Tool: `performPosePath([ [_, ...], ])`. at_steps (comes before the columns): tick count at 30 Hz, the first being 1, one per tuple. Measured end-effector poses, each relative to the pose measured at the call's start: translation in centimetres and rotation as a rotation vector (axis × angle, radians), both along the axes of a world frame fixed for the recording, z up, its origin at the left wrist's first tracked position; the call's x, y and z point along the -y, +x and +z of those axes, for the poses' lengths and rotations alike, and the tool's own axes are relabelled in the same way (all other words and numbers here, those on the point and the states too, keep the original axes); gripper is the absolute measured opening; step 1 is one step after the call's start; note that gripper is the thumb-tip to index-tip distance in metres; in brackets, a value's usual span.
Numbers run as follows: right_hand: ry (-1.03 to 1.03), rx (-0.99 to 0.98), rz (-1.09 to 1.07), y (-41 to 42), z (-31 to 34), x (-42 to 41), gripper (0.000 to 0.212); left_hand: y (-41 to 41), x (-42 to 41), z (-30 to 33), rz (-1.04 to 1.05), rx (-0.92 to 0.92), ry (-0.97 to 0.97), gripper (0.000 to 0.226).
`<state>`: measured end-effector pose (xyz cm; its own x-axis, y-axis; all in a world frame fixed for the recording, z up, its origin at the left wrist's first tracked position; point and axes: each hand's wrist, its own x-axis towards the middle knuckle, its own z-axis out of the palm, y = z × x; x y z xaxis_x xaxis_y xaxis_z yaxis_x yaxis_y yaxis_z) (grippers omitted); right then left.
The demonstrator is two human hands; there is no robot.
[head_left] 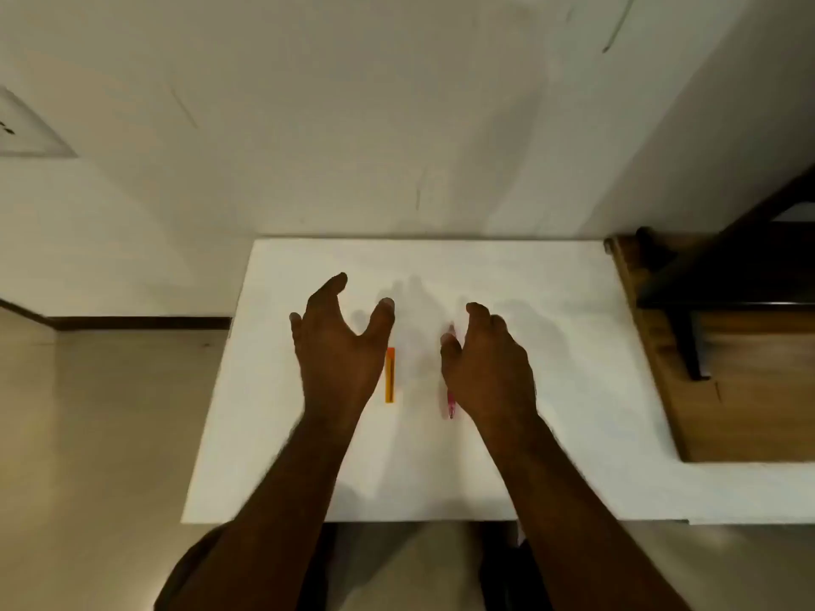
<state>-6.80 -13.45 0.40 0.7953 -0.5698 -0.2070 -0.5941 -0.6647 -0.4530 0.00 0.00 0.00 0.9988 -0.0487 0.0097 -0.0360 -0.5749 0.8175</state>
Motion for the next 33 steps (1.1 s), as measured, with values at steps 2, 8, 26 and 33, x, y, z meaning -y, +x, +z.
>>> performPosePath([
  [2, 0.003, -0.085, -0.016, 0.5, -1.8, 0.3, 0.045, 0.0, -0.2, -1.6, 0.016, -0.062, -0.030, 0.059],
  [8, -0.008, -0.192, 0.001, 1.8, -4.0, 0.8, 0.027, 0.5, 0.4, -2.5, 0.004, -0.188, -0.110, 0.041],
  [26, 0.456, 0.144, 0.050, 3.8, -3.1, 1.6, 0.033, 2.7, 2.9, -3.8, -0.177, -0.460, -0.291, 0.011],
  [33, 0.810, 0.351, -0.285, 4.7, -3.1, 3.2, 0.010, 2.5, 3.3, -3.7, -0.258, -0.472, -0.239, 0.016],
])
